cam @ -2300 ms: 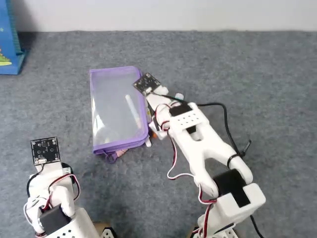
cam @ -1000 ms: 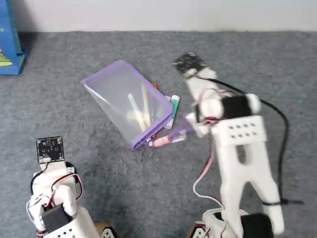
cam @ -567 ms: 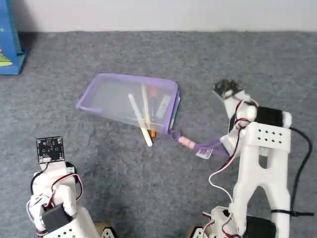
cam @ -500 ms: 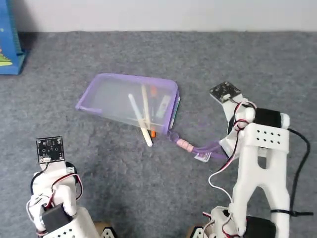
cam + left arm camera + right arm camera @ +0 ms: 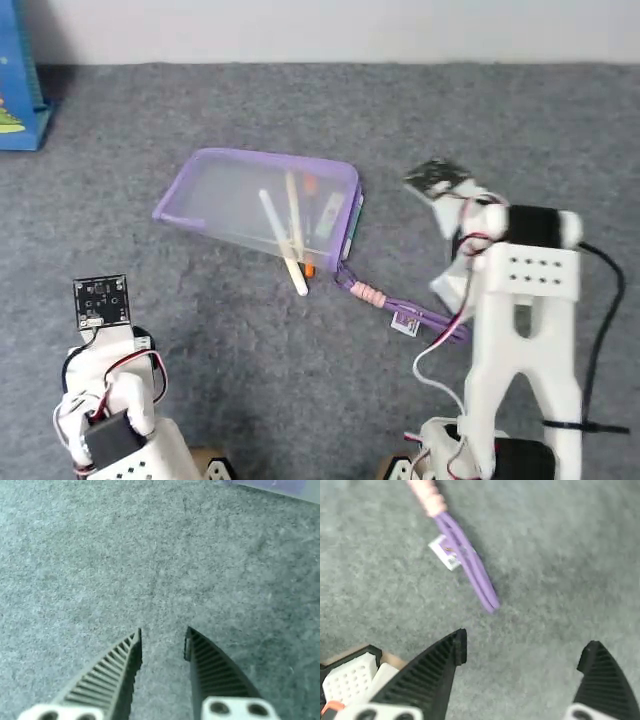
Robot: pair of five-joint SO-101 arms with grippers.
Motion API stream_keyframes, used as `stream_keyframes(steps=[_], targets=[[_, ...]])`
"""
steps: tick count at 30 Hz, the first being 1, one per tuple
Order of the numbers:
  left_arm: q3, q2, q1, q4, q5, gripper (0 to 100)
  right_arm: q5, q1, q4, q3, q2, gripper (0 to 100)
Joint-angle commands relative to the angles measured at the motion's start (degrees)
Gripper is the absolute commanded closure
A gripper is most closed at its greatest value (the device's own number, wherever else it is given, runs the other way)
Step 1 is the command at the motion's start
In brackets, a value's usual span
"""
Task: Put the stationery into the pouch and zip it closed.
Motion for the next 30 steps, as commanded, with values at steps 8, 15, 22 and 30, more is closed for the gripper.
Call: stream_keyframes(steps=[8, 15, 22, 30], targets=[[0.4, -0.79, 0.35, -2.46, -0.44, 86, -5.27, -21.49, -23.34, 9.23, 9.8, 67.7], [0.4, -0.79, 0.35, -2.46, -0.44, 86, -4.66, -22.73, -32.57, 9.05, 22.11, 67.8], [0.4, -0.79, 0.44, -2.55, -0.44, 86, -4.66, -22.81, -36.09, 9.05, 28.18, 67.8], [0.4, -0.79, 0.44, -2.46, -0.44, 86, -4.75, -22.81, -39.6, 8.97, 30.55, 79.6]])
